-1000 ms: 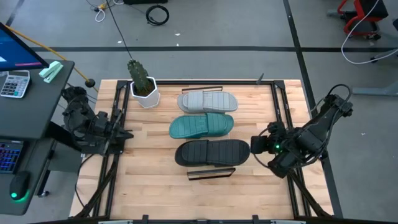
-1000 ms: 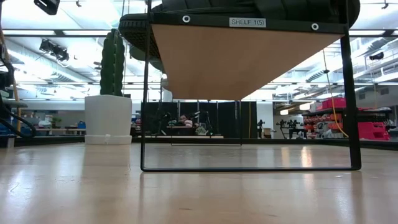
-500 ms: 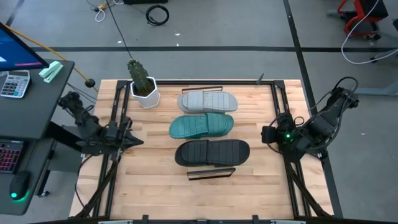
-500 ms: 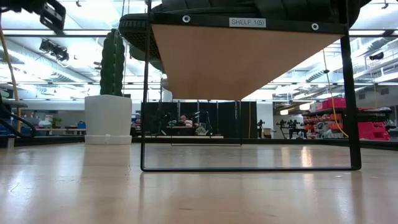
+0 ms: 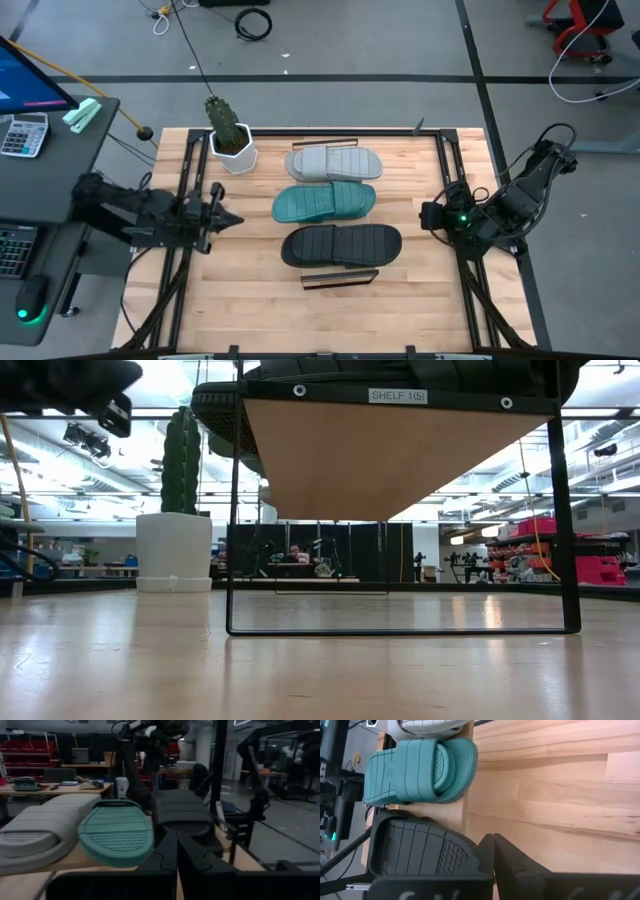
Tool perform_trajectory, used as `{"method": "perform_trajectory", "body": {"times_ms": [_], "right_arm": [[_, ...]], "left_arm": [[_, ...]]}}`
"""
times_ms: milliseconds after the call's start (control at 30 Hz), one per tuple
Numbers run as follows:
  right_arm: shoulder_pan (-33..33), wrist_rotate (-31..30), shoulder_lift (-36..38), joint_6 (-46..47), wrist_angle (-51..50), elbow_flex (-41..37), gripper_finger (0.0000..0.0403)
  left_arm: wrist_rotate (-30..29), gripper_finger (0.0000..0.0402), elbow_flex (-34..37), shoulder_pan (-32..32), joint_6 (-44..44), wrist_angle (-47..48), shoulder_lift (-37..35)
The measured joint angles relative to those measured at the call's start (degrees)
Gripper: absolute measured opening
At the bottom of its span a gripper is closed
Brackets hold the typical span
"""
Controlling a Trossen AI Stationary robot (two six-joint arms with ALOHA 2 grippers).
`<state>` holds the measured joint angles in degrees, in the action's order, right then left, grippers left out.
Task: Pick and place slippers onto the shelf
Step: Return to Home Position
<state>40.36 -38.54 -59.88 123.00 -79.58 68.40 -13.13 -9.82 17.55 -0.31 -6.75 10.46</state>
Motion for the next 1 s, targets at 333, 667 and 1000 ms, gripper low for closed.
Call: {"method": "perform_trajectory", "body": {"times_ms": [333, 667, 1000], "right_arm": [[-0.1, 0.0, 0.0, 0.0, 0.1, 0.0, 0.0003], [-0.1, 0.0, -0.1, 0.0, 0.2, 0.0, 0.0002], [-0.1, 0.0, -0.1, 0.0, 0.1, 0.0, 0.0002]], "left_arm": [[13.5, 0.0005, 0.0, -17.4, 1.1, 1.1, 0.5], [12.7, 0.0007, 0.0, -22.7, 2.0, -8.5, 0.3], [12.3, 0.0004, 0.0, -25.0, 3.7, -10.4, 0.2]]}}
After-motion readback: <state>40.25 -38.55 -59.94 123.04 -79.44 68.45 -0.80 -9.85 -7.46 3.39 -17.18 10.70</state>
